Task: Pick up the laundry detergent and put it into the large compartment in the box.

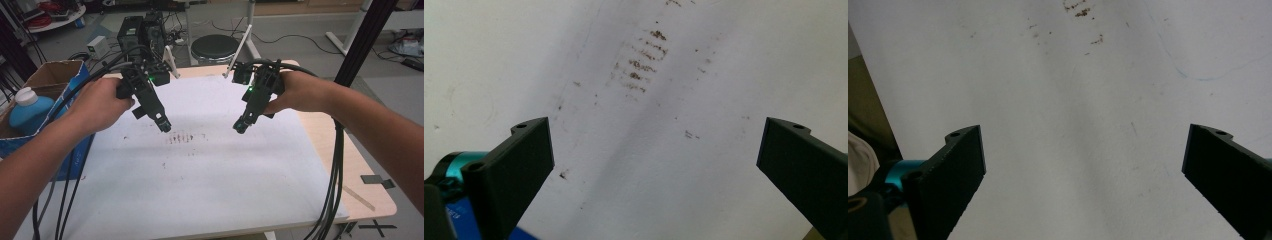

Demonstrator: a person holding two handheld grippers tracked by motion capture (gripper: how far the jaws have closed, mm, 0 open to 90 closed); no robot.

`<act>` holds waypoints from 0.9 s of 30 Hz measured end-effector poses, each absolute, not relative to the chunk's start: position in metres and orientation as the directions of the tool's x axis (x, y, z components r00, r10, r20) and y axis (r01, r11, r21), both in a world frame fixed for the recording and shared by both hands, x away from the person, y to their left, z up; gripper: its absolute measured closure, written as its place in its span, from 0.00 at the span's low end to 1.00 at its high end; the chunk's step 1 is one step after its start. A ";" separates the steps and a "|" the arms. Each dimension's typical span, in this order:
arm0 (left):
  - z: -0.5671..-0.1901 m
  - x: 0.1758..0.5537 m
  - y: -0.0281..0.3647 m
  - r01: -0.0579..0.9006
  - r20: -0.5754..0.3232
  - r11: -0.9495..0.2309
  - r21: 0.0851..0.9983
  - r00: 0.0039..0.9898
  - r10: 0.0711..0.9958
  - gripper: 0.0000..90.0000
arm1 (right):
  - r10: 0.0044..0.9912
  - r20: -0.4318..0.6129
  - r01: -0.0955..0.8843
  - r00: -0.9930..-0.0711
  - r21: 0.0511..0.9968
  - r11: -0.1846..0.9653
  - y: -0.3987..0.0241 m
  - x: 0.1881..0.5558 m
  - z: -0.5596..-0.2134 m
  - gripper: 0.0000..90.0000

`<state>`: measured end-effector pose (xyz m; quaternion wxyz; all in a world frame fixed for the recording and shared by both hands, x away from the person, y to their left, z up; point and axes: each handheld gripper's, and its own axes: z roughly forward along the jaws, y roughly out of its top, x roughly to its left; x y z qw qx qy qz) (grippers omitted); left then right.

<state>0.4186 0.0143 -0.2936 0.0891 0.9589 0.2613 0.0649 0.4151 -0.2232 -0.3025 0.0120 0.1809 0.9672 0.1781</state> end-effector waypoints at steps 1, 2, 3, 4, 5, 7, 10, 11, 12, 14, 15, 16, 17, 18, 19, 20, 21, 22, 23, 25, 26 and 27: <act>-0.294 0.419 0.014 0.487 0.075 -0.849 0.205 0.857 0.509 0.02 | 0.353 0.043 0.345 -0.935 0.349 0.871 -0.223 0.415 -0.303 0.03; -0.294 0.419 0.014 0.485 0.075 -0.849 0.208 0.858 0.509 0.02 | 0.352 0.040 0.344 -0.935 0.349 0.872 -0.223 0.415 -0.303 0.03; -0.294 0.418 0.014 0.487 0.072 -0.848 0.210 0.857 0.510 0.02 | 0.353 0.040 0.344 -0.935 0.348 0.872 -0.223 0.415 -0.303 0.03; -0.294 0.418 0.014 0.486 0.071 -0.849 0.209 0.858 0.509 0.02 | 0.353 0.041 0.344 -0.935 0.349 0.872 -0.223 0.415 -0.303 0.03; -0.294 0.419 0.014 0.485 0.072 -0.849 0.208 0.859 0.508 0.02 | 0.353 0.041 0.344 -0.935 0.350 0.871 -0.223 0.415 -0.303 0.03; -0.293 0.419 0.015 0.486 0.072 -0.849 0.206 0.858 0.509 0.02 | 0.355 0.042 0.346 -0.934 0.349 0.871 -0.223 0.415 -0.303 0.03; -0.293 0.418 0.016 0.491 0.072 -0.846 0.211 0.855 0.514 0.02 | 0.350 0.039 0.341 -0.936 0.351 0.872 -0.223 0.415 -0.303 0.03; -0.293 0.418 0.016 0.490 0.073 -0.846 0.210 0.855 0.514 0.02 | 0.350 0.040 0.341 -0.936 0.350 0.872 -0.223 0.415 -0.303 0.03; -0.292 0.418 0.016 0.490 0.073 -0.846 0.209 0.855 0.513 0.02 | 0.351 0.038 0.341 -0.936 0.350 0.872 -0.223 0.415 -0.303 0.03; -0.292 0.419 0.017 0.492 0.075 -0.845 0.210 0.854 0.516 0.02 | 0.351 0.039 0.341 -0.936 0.352 0.872 -0.224 0.415 -0.303 0.03; -0.292 0.418 0.017 0.494 0.074 -0.844 0.211 0.853 0.517 0.02 | 0.350 0.037 0.340 -0.936 0.353 0.871 -0.224 0.415 -0.303 0.03; -0.292 0.418 0.017 0.492 0.072 -0.845 0.210 0.854 0.516 0.02 | 0.350 0.038 0.340 -0.936 0.353 0.872 -0.224 0.415 -0.303 0.03; -0.292 0.418 0.017 0.495 0.073 -0.842 0.214 0.852 0.519 0.02 | 0.350 0.039 0.340 -0.936 0.355 0.871 -0.224 0.414 -0.303 0.03; -0.291 0.418 0.017 0.492 0.071 -0.845 0.212 0.854 0.515 0.02 | 0.350 0.040 0.341 -0.936 0.354 0.871 -0.224 0.414 -0.302 0.03; -0.291 0.418 0.017 0.493 0.072 -0.844 0.212 0.854 0.516 0.02 | 0.346 0.037 0.337 -0.937 0.353 0.873 -0.224 0.414 -0.302 0.03; -0.291 0.417 0.017 0.492 0.073 -0.845 0.212 0.854 0.515 0.02 | 0.350 0.038 0.340 -0.936 0.351 0.873 -0.224 0.414 -0.302 0.03; -0.290 0.417 0.017 0.490 0.073 -0.846 0.211 0.855 0.514 0.02 | 0.351 0.038 0.342 -0.936 0.351 0.872 -0.224 0.414 -0.302 0.03; -0.290 0.416 0.017 0.494 0.071 -0.842 0.216 0.852 0.519 0.02 | 0.350 0.038 0.341 -0.936 0.353 0.871 -0.224 0.413 -0.302 0.03; -0.289 0.416 0.017 0.491 0.071 -0.844 0.214 0.854 0.515 0.02 | 0.350 0.037 0.339 -0.936 0.353 0.872 -0.224 0.413 -0.302 0.03; -0.288 0.414 0.018 0.491 0.069 -0.843 0.221 0.854 0.516 0.02 | 0.350 0.035 0.340 -0.936 0.349 0.874 -0.224 0.412 -0.301 0.03; -0.288 0.414 0.018 0.491 0.069 -0.843 0.221 0.854 0.516 0.02 | 0.350 0.035 0.340 -0.936 0.349 0.874 -0.224 0.412 -0.301 0.03; -0.286 0.412 0.018 0.489 0.068 -0.844 0.220 0.855 0.514 0.02 | 0.348 0.034 0.337 -0.937 0.353 0.873 -0.223 0.409 -0.300 0.03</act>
